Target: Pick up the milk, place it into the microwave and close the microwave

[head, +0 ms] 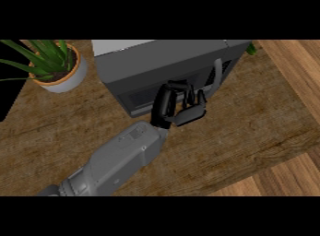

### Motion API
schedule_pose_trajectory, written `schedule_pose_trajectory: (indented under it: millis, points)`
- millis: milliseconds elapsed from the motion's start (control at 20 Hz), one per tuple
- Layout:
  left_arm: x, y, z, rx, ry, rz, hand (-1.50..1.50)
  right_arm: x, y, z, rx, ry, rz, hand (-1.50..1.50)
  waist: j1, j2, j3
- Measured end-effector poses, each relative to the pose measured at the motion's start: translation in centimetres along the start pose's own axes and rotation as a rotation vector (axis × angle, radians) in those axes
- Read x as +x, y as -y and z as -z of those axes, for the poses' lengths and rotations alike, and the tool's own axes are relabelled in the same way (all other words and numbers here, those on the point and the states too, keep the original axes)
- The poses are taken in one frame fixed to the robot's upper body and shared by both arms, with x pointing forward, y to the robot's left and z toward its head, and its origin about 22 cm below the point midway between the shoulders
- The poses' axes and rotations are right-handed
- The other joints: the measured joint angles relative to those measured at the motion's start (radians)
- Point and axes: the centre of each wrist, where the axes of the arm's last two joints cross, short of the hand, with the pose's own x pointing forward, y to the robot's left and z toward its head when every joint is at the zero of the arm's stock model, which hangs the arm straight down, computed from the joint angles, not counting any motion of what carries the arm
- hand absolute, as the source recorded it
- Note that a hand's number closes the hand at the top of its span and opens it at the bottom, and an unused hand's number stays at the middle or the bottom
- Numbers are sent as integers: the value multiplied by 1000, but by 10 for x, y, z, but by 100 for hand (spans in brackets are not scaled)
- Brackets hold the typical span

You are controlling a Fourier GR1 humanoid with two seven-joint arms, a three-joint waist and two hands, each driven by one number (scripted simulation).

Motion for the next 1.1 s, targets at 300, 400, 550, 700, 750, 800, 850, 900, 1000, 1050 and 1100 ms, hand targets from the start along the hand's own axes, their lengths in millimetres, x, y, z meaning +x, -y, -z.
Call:
schedule_pose_trajectory:
  millis: [300, 400, 550, 700, 750, 800, 850, 900, 1000, 1050, 1100]
  points:
    - [0, 1, 0, 2, 10, -5, 150, 1, 11, 2, -4, 2, -11, -150, 2, 3, 3]
    - [0, 2, 1, -3, 13, -6, 150, 0, 13, 1, -8, 0, 0, -150, 5, 5, 3]
    - [0, 3, 1, -5, 15, -12, 150, -4, 17, -1, -21, 0, 22, -150, 7, 6, 4]
    - [0, 4, 1, -7, 16, -15, 150, -6, 21, -2, -32, -3, 40, -150, 9, 7, 5]
    - [0, 4, 1, -8, 16, -14, 150, -6, 23, -2, -35, 0, 44, -150, 10, 7, 5]
    - [1, 5, 1, -12, 15, -16, 150, -7, 24, -2, -40, -2, 47, -150, 12, 8, 5]
    - [1, 5, 1, -14, 16, -16, 150, -7, 26, -1, -45, 0, 50, -150, 13, 8, 5]
    - [1, 5, 2, -14, 16, -17, 150, -8, 27, -2, -47, -2, 56, -150, 13, 8, 5]
    - [1, 6, 2, -12, 19, -19, 150, -9, 29, -2, -54, -3, 65, -150, 13, 9, 5]
    - [0, 6, 2, -14, 20, -19, 150, -9, 31, -1, -55, -3, 67, -150, 14, 9, 5]
    - [0, 6, 2, -13, 20, -18, 150, -9, 32, -1, -58, -3, 69, -150, 14, 9, 5]
